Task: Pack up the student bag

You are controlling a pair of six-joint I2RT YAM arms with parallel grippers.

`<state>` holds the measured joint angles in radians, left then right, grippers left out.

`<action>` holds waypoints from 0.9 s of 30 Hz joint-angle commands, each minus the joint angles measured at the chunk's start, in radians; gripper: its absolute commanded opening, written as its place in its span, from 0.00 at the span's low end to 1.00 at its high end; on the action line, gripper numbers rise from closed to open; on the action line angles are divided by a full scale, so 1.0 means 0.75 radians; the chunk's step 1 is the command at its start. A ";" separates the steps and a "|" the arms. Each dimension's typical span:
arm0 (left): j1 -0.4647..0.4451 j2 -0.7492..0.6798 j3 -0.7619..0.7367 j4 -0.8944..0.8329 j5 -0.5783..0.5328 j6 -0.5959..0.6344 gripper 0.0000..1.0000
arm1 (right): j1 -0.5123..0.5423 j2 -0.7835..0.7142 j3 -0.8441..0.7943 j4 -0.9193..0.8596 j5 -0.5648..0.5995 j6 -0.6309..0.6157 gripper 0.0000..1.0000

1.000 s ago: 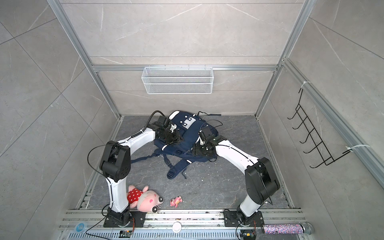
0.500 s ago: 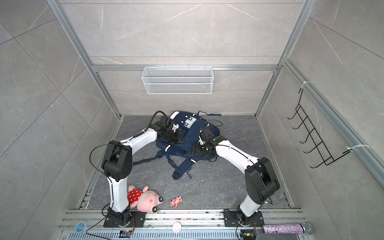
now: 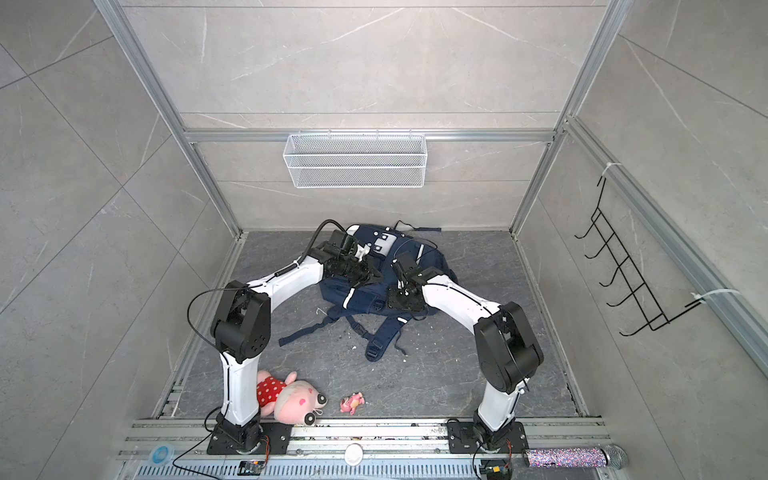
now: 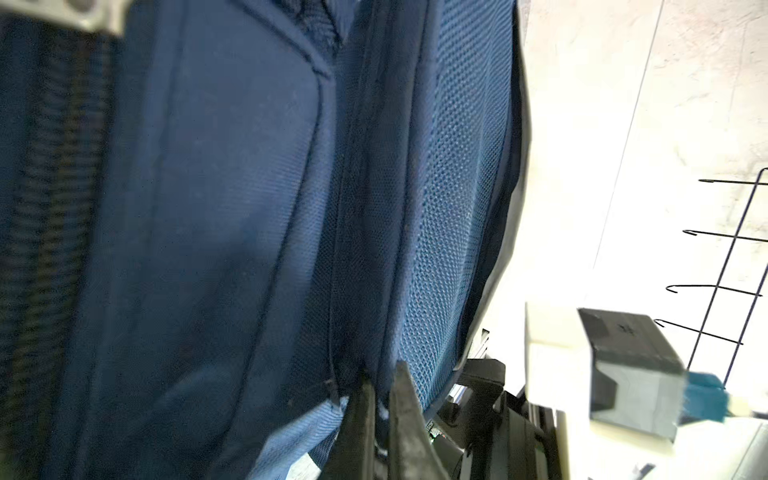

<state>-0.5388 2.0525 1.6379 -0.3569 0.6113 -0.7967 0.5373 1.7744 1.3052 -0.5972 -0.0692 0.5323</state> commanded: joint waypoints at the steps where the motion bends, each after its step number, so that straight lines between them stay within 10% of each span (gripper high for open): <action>1: -0.024 -0.030 0.062 0.083 0.156 -0.010 0.00 | -0.007 0.047 0.076 0.010 0.090 0.003 0.51; 7: -0.028 -0.045 0.033 0.085 0.158 -0.006 0.00 | -0.008 0.030 0.071 -0.001 0.145 0.003 0.38; 13: -0.027 -0.043 0.021 0.091 0.167 -0.010 0.00 | -0.007 -0.006 0.068 0.003 0.185 -0.015 0.57; 27: -0.028 -0.014 0.044 0.104 0.181 -0.013 0.00 | -0.009 -0.035 0.113 -0.010 0.240 -0.049 0.43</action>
<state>-0.5449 2.0533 1.6379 -0.3176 0.6212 -0.8085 0.5385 1.7798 1.3464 -0.6483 0.0608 0.5194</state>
